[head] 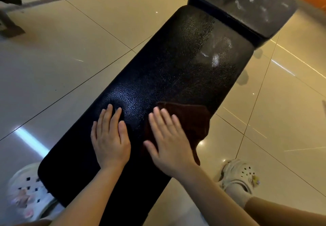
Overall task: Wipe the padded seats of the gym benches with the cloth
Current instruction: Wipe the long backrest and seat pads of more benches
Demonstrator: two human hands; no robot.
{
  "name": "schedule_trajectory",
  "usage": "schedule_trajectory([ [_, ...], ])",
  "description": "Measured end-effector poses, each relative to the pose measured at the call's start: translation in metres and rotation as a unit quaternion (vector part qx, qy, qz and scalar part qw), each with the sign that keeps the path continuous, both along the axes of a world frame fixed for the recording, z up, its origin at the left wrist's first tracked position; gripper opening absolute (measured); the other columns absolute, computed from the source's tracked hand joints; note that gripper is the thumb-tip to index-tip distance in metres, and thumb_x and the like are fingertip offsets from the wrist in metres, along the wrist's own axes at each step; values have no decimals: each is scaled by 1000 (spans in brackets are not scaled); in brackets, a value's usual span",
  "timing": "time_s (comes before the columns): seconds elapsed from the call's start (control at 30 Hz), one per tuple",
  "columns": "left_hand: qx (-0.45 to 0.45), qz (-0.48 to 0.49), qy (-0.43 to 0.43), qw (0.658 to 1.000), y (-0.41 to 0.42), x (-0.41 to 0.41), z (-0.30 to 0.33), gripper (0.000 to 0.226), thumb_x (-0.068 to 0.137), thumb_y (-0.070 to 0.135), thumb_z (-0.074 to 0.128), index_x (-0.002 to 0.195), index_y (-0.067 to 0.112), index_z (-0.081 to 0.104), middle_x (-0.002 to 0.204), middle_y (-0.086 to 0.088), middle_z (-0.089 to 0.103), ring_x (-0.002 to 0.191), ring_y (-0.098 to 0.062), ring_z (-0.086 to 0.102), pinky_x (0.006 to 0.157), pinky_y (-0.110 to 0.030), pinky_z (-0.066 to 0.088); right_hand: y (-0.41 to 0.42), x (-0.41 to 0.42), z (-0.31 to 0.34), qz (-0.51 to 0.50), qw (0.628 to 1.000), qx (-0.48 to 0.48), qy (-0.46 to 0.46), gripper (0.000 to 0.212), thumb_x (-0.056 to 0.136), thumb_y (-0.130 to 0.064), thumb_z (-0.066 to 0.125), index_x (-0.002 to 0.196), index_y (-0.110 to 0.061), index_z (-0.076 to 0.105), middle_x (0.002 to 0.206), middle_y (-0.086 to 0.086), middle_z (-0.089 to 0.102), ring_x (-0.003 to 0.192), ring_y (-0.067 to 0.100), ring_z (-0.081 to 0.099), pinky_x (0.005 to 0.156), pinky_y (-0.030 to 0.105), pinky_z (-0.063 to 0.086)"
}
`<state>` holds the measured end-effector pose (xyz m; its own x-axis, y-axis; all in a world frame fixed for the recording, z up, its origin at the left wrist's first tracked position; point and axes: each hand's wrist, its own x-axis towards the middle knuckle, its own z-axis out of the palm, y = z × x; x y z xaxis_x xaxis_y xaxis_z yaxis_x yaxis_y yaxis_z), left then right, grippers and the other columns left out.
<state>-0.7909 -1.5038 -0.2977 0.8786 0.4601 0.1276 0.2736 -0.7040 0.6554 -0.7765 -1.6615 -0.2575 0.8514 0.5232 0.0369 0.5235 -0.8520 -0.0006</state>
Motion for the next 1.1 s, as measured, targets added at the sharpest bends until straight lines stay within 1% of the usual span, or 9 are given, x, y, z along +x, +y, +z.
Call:
schedule_trajectory([
  [0.13, -98, -2, -25, 995, 8, 1, 3, 63, 93, 50, 15, 139, 26, 49, 151, 19, 28, 139, 7, 14, 117, -26, 1, -3, 27, 5, 71, 996, 27, 44, 75, 95, -59, 30, 154, -11, 27, 161, 6, 21, 150, 20, 16, 121, 35, 3],
  [0.27, -159, -20, -22, 987, 13, 0, 5, 67, 90, 57, 14, 140, 28, 47, 147, 24, 24, 136, 16, 9, 111, -10, -7, -22, 116, 26, -73, 996, 38, -23, 75, 97, -60, 24, 155, -13, 20, 163, 7, 13, 151, 22, 9, 118, 31, -7],
  [0.4, -165, -39, 6, 986, 16, 2, 8, 56, 86, 58, 16, 134, 40, 37, 147, 24, 20, 139, 7, 11, 114, -23, -6, -18, 167, 42, -184, 982, 14, -34, 74, 101, -58, 24, 157, -12, 6, 165, 7, 2, 151, 21, -2, 122, 36, -5],
  [0.53, -170, -47, 20, 984, 17, 1, 9, 54, 84, 59, 16, 133, 43, 33, 150, 22, 21, 137, 9, 9, 114, -26, -8, 12, 136, 31, -149, 988, 9, -46, 79, 95, -59, 15, 155, -7, 15, 163, 12, 11, 151, 26, 7, 122, 41, 1],
  [0.6, -175, -53, 23, 983, 19, 0, 10, 55, 83, 59, 15, 133, 44, 33, 149, 22, 20, 138, 8, 9, 114, -26, -8, 32, 101, 19, -107, 993, 32, -28, 78, 94, -57, 17, 154, -8, 19, 162, 12, 16, 151, 26, 10, 122, 42, 3],
  [0.73, -203, -71, 32, 976, 25, -2, 12, 59, 81, 60, 14, 134, 42, 33, 152, 20, 21, 140, 6, 10, 114, -25, -7, 62, 17, -9, -91, 993, 67, 20, 70, 98, -50, 28, 156, -13, 16, 163, 6, 7, 151, 20, 1, 122, 41, 2],
  [0.87, -150, -94, 58, 982, 26, -5, 19, 70, 85, 58, 15, 146, 28, 35, 160, 7, 18, 145, -3, 7, 117, -34, -3, 63, -39, -28, -89, 993, 65, 29, 66, 97, -48, 35, 154, -17, 24, 162, 2, 15, 151, 16, 10, 119, 39, 9],
  [1.0, -72, -152, 129, 977, 30, -2, 31, 68, 96, 61, 24, 151, 21, 29, 163, 0, 9, 150, -16, 2, 122, -45, 4, 39, -22, -19, -171, 982, 84, 4, 69, 97, -54, 32, 154, -17, 25, 162, 3, 19, 150, 15, 11, 120, 34, 5],
  [1.1, -71, -178, 136, 972, 29, -6, 44, 84, 85, 78, 32, 151, 25, 29, 162, -1, 15, 150, -18, 8, 121, -47, 12, -3, 18, 2, -304, 948, 95, -16, 72, 100, -58, 23, 156, -18, 3, 164, 2, -2, 150, 14, -7, 121, 33, -7],
])
